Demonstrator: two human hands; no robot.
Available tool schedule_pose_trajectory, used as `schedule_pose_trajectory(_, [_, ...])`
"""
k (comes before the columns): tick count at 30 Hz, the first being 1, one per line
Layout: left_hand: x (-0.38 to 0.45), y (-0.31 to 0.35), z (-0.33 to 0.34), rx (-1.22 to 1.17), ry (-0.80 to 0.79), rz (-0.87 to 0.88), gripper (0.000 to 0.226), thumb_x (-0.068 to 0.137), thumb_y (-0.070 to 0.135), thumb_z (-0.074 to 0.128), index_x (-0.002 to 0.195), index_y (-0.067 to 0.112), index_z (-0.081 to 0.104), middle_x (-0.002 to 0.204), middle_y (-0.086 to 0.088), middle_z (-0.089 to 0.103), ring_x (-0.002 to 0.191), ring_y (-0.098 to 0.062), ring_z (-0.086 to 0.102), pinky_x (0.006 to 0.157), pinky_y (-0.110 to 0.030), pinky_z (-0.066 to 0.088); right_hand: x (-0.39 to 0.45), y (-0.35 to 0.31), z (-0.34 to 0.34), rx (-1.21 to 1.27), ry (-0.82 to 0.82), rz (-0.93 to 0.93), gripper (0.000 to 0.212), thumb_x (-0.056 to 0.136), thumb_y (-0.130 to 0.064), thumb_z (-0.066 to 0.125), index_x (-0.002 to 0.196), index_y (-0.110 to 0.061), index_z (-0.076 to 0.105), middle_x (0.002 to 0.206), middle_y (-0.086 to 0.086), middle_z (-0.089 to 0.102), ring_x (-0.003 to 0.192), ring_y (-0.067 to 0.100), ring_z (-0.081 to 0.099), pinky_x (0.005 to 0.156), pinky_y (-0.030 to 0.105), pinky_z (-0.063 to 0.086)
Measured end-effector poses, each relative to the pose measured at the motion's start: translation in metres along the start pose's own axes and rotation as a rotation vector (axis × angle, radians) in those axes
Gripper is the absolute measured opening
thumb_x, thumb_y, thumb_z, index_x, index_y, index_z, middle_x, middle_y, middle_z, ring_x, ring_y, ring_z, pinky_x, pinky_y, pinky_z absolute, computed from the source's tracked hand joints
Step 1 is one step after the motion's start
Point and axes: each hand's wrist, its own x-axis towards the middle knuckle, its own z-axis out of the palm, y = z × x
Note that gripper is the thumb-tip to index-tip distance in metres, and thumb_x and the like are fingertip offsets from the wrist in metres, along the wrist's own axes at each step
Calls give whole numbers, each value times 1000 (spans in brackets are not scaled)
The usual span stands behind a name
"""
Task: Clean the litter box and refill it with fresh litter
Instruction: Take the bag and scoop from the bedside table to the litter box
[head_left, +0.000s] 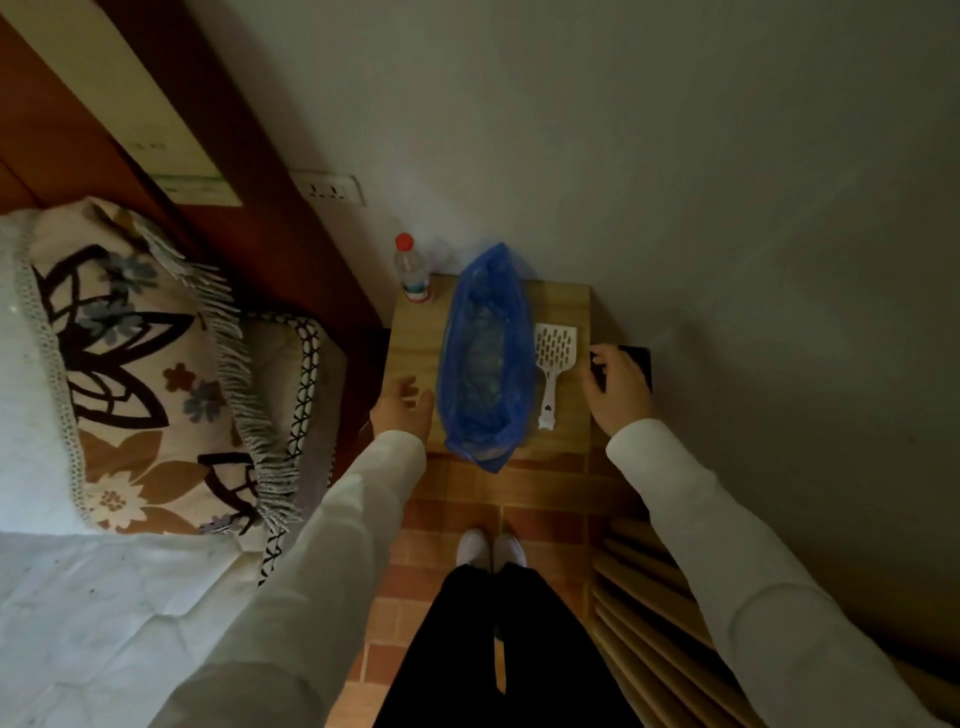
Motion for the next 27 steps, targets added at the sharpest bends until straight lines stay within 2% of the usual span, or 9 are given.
schedule_pose_trajectory(7, [60, -56, 71, -73, -153, -311, 62, 81, 32, 70, 131, 9, 43, 127, -12, 55, 110, -31, 56, 82, -33, 46, 72, 58, 81, -20, -62, 168, 30, 91, -32, 54, 118, -19, 51, 117, 7, 59, 103, 25, 60, 83, 43, 55])
schedule_pose_trajectory(10, [79, -86, 98, -39, -128, -375, 69, 76, 45, 72, 129, 8, 46, 125, -14, 56, 108, -33, 57, 77, -34, 46, 91, 78, 116, 13, -73, 230, 28, 93, -31, 53, 119, -21, 52, 114, 6, 62, 98, 26, 65, 79, 46, 58])
schedule_pose_trajectory(13, [96, -109, 121, 3, -98, -436, 76, 71, 58, 69, 122, 6, 50, 117, -14, 57, 102, -31, 58, 73, -34, 46, 105, 100, 150, 13, -81, 251, 34, 93, -23, 56, 125, -19, 47, 119, 8, 61, 105, 28, 63, 88, 47, 54])
schedule_pose_trajectory(15, [104, -119, 132, 10, -126, -459, 73, 70, 59, 70, 115, 4, 53, 100, -8, 58, 89, -27, 57, 70, -32, 43, 115, 115, 169, -12, -84, 274, 39, 91, -25, 59, 125, -11, 48, 119, 14, 59, 108, 33, 60, 91, 44, 51])
schedule_pose_trajectory(17, [113, -129, 142, 40, -144, -465, 69, 71, 57, 71, 111, 2, 56, 99, -9, 62, 86, -27, 58, 68, -31, 43, 126, 128, 186, -52, -81, 294, 43, 89, -27, 61, 123, -3, 50, 121, 19, 56, 108, 35, 56, 89, 44, 48])
schedule_pose_trajectory(20, [120, -138, 151, 68, -115, -428, 52, 80, 42, 68, 116, 6, 56, 113, -11, 62, 102, -31, 60, 70, -31, 42, 131, 129, 197, 77, -3, 398, 27, 90, -18, 62, 115, -16, 55, 98, 2, 58, 83, 15, 58, 63, 27, 42])
schedule_pose_trajectory(22, [124, -142, 154, 43, -100, -421, 38, 84, 33, 64, 113, 9, 61, 111, -12, 65, 98, -31, 61, 71, -31, 44, 136, 133, 205, 188, 27, 464, 21, 91, -17, 61, 111, -19, 54, 88, -5, 53, 68, 6, 49, 54, 17, 33])
schedule_pose_trajectory(24, [125, -143, 154, -10, -88, -410, 27, 85, 29, 60, 103, 10, 64, 103, -14, 67, 87, -30, 61, 71, -31, 46, 139, 133, 210, 304, 27, 525, 14, 94, -26, 58, 104, -18, 53, 86, -3, 54, 68, 7, 50, 53, 19, 35])
schedule_pose_trajectory(27, [121, -139, 149, -65, -48, -379, 18, 87, 28, 58, 90, 10, 61, 89, -14, 63, 77, -27, 55, 68, -33, 45, 145, 131, 211, 392, 76, 559, 13, 87, -38, 61, 89, -25, 58, 87, 2, 63, 80, 23, 64, 71, 37, 54])
